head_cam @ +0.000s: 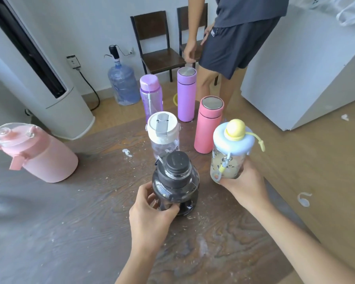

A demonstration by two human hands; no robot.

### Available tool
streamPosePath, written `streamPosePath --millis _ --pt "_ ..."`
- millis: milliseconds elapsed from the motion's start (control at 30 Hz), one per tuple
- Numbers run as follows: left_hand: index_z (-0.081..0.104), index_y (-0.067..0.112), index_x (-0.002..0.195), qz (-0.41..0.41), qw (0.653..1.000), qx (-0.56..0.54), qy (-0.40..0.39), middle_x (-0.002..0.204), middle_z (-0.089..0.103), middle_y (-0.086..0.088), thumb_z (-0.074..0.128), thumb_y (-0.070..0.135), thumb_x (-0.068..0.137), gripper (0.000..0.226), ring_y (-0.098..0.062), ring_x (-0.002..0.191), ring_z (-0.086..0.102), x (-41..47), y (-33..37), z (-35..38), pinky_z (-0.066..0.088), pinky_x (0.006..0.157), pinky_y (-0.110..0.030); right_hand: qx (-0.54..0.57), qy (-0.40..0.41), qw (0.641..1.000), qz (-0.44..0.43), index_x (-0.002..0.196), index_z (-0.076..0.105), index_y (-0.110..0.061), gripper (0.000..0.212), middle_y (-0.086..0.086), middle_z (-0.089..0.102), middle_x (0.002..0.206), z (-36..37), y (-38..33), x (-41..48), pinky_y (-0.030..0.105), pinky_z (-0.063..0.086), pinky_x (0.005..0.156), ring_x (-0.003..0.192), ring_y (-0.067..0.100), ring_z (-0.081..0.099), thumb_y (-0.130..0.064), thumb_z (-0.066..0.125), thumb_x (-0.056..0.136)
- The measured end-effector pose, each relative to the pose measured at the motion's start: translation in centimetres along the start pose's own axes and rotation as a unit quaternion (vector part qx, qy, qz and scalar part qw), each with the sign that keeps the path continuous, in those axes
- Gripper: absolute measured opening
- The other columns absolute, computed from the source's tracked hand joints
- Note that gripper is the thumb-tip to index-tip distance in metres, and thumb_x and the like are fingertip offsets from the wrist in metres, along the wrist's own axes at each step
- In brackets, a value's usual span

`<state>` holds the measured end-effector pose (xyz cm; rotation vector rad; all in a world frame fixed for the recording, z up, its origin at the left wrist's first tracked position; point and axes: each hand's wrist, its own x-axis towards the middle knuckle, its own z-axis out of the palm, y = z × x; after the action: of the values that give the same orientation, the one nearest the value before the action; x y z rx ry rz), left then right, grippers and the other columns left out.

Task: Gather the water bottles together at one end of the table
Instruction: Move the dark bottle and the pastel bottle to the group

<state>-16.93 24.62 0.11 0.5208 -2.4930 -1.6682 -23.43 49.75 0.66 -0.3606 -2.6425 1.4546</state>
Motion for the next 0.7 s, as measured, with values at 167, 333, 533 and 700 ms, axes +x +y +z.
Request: streamPosePath --millis 167,333,533,700 --pt "0.064 0.041 0.108 0.0 1.0 -0.009 -0.013 0.102 0.075 0.035 0.088 0.028 0.056 0.06 0.014 0.096 0.071 -0.1 -0.1 0.0 0.051 0.076 -0.002 -0.015 0.017 1.0 0.003 0.098 0.057 -0.043 0.057 -0.025 0.073 0.087 0.4 -0.1 -0.4 -0.001 0.043 0.061 0.083 -0.027 0.059 -0.06 0.087 0.052" --pt "0.063 0.043 0.106 0.009 0.999 -0.029 -0.019 0.1 0.076 0.033 0.087 0.025 0.057 0.057 0.013 0.096 0.072 -0.1 0.0 0.3 0.049 0.075 0.001 -0.017 0.011 1.0 0.011 0.102 0.064 -0.037 0.056 -0.018 0.077 0.09 -0.3 0.9 -0.7 0.014 0.046 0.062 0.085 -0.008 0.069 -0.057 0.085 0.054" --pt "0.059 0.046 0.115 0.018 0.999 -0.022 -0.03 0.107 0.078 0.026 0.089 0.031 0.062 0.063 0.011 0.099 0.072 0.0 -0.1 0.3 0.051 0.077 -0.004 -0.004 0.013 1.0 0.024 0.111 0.06 -0.032 0.056 -0.01 0.078 0.099 -0.3 2.0 -1.3 0.03 0.053 0.075 0.094 0.01 0.074 -0.036 0.089 0.064" --pt "0.055 0.046 0.131 0.045 0.995 -0.016 -0.086 0.122 0.074 0.025 0.095 0.021 0.071 0.076 0.019 0.108 0.066 0.0 -0.4 -0.6 0.046 0.083 0.002 0.024 0.023 0.998 0.058 0.139 0.056 -0.019 0.07 -0.01 0.063 0.13 0.8 2.2 -4.7 0.033 0.047 0.102 0.12 0.012 0.059 -0.01 0.091 0.079"
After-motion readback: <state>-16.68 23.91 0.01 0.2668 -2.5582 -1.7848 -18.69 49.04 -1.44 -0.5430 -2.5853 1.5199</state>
